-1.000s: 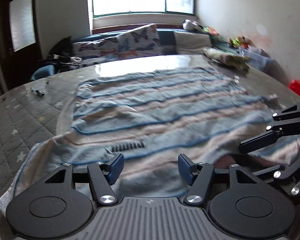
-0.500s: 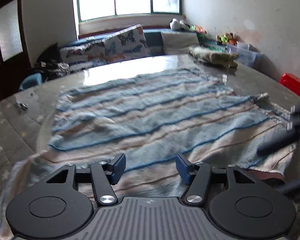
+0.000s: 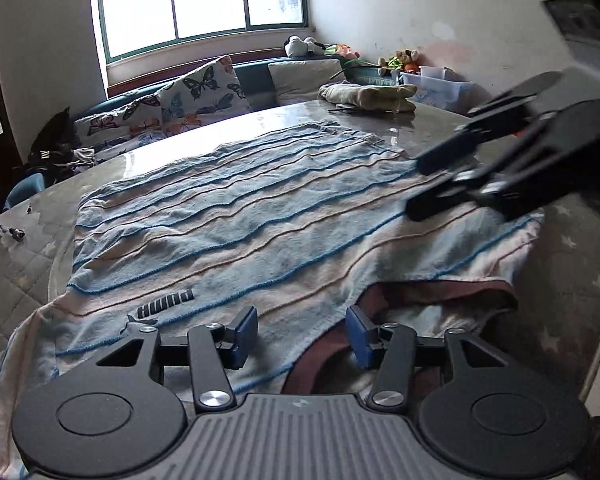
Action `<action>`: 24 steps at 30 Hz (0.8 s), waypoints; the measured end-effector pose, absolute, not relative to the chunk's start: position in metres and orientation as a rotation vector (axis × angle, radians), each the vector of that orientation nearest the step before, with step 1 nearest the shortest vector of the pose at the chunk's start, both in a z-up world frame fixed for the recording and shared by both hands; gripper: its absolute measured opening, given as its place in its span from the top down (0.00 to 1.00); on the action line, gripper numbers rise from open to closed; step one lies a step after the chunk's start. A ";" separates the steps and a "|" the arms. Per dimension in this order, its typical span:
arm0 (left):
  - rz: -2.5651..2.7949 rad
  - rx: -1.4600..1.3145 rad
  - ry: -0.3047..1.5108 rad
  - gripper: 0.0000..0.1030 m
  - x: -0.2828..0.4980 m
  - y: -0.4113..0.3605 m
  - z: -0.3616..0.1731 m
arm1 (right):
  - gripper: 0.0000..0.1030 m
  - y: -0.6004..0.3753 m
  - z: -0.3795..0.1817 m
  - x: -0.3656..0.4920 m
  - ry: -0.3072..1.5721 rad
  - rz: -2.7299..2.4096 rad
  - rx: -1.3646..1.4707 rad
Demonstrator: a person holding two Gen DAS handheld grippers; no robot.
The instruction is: Fold clothes
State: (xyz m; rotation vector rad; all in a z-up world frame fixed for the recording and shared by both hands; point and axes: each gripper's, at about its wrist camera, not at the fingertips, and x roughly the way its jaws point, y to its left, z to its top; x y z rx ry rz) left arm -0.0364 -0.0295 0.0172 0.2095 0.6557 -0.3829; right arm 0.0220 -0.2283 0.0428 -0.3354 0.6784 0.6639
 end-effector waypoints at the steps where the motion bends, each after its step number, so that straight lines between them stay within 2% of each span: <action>1: -0.388 0.208 0.655 0.49 -0.037 -0.029 0.018 | 0.48 -0.223 0.039 0.025 0.681 0.650 -0.341; 7: -0.383 0.193 0.638 0.49 -0.040 -0.026 0.028 | 0.49 -0.204 0.016 0.027 0.716 0.634 -0.393; 14: -0.324 0.139 0.597 0.48 -0.021 -0.028 0.044 | 0.49 -0.228 0.014 -0.003 0.739 0.619 -0.409; 24: -0.392 0.177 0.658 0.48 -0.004 -0.070 0.019 | 0.48 -0.263 0.023 -0.029 0.741 0.600 -0.346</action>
